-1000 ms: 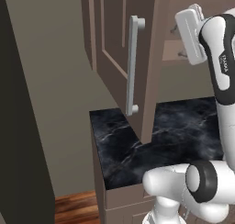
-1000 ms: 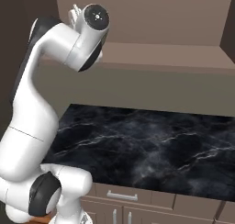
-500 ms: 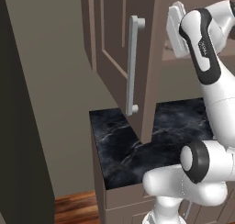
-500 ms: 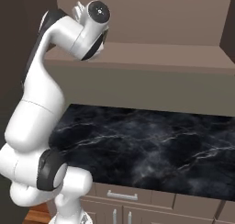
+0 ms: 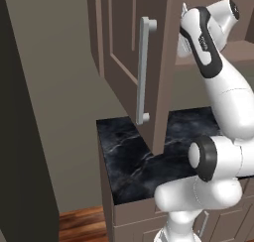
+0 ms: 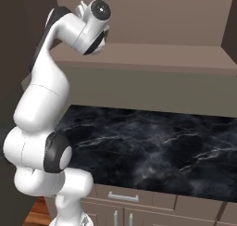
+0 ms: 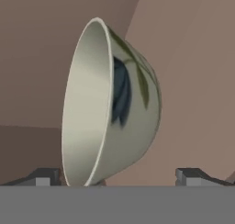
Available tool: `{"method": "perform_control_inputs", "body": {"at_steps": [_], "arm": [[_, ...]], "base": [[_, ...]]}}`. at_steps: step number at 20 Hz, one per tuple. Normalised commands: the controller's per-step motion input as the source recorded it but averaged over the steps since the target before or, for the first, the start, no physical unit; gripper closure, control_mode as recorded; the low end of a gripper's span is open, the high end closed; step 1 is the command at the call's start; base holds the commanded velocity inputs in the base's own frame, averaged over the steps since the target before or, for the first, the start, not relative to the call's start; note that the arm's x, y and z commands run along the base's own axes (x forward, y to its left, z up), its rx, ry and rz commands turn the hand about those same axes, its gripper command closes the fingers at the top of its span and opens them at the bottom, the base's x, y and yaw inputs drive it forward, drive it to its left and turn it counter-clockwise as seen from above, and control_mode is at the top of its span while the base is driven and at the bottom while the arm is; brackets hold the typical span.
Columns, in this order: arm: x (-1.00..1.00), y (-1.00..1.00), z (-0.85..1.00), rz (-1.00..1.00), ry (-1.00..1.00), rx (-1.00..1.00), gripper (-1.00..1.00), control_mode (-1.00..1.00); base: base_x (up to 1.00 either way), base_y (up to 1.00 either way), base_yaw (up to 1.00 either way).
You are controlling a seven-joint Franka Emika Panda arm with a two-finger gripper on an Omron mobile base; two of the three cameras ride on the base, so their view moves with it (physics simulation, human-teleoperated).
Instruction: Pick up the bowls from the cabinet and place each bowl in front of a stool on the dining counter.
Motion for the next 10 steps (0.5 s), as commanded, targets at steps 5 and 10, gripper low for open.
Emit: {"method": "perform_control_inputs", "body": {"at_steps": [5, 10], "arm": [[0.24, 0.04, -0.02, 0.00, 0.03, 0.00, -1.00, -1.00], [0.10, 0.08, -0.10, 0.00, 0.07, 0.00, -1.00, -1.00]], "base": [[0.00, 0.00, 0.00], [0.00, 0.00, 0.00]]}}
